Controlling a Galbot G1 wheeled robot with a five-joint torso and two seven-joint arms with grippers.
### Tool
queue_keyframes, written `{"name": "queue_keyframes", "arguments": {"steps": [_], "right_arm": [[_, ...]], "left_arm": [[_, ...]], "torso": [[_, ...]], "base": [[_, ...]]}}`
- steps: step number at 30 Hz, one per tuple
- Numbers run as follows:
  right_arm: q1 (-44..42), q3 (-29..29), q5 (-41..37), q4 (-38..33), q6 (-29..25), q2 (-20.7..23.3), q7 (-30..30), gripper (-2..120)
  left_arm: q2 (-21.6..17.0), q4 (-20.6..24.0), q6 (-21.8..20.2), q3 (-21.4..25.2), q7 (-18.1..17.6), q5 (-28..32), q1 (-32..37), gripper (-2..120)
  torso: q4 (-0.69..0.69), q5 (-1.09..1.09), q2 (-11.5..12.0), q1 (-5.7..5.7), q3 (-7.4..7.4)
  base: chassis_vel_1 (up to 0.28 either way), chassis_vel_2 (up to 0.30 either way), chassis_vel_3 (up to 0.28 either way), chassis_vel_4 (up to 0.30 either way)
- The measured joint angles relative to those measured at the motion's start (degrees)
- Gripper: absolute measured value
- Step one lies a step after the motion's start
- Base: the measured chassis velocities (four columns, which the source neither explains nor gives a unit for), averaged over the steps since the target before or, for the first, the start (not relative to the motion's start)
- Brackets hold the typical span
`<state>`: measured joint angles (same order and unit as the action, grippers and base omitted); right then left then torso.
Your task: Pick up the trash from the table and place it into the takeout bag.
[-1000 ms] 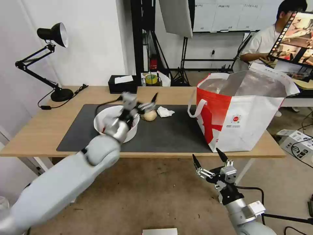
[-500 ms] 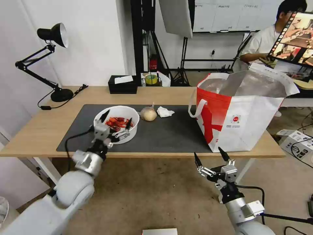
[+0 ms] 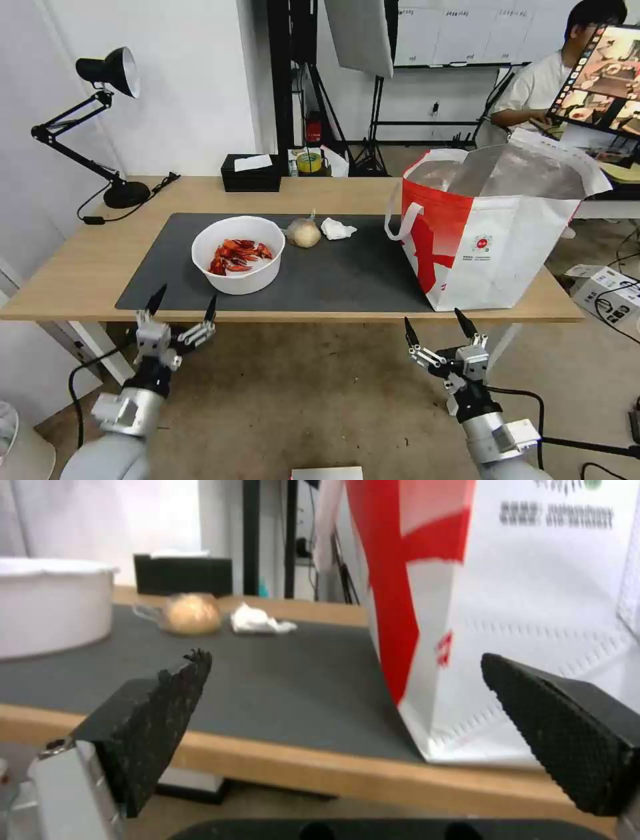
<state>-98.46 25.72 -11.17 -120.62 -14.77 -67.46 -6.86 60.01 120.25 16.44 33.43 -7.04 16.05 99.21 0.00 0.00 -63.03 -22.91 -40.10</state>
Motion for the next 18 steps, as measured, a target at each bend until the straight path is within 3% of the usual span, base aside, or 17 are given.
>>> {"name": "queue_keyframes", "arguments": {"steps": [5,18], "right_arm": [[-0.6,0.0,-0.5,1.4,-0.4,-0.2,-0.1,100],[-0.7,-0.5,-0.9,2.7,-0.5,0.0,0.5,100]], "left_arm": [[1.2,-1.8,0.6,0.7,1.9,-0.8,1.7,100],[1.1,-4.0,1.4,-0.5,2.2,-2.6,1.0,100]], "torso": [[0.0,0.0,0.0,-0.01,0.0],[-0.01,0.0,0.0,-0.01,-0.01]], "base": [[0.0,0.0,0.0,0.0],[0.0,0.0,0.0,0.0]]}}
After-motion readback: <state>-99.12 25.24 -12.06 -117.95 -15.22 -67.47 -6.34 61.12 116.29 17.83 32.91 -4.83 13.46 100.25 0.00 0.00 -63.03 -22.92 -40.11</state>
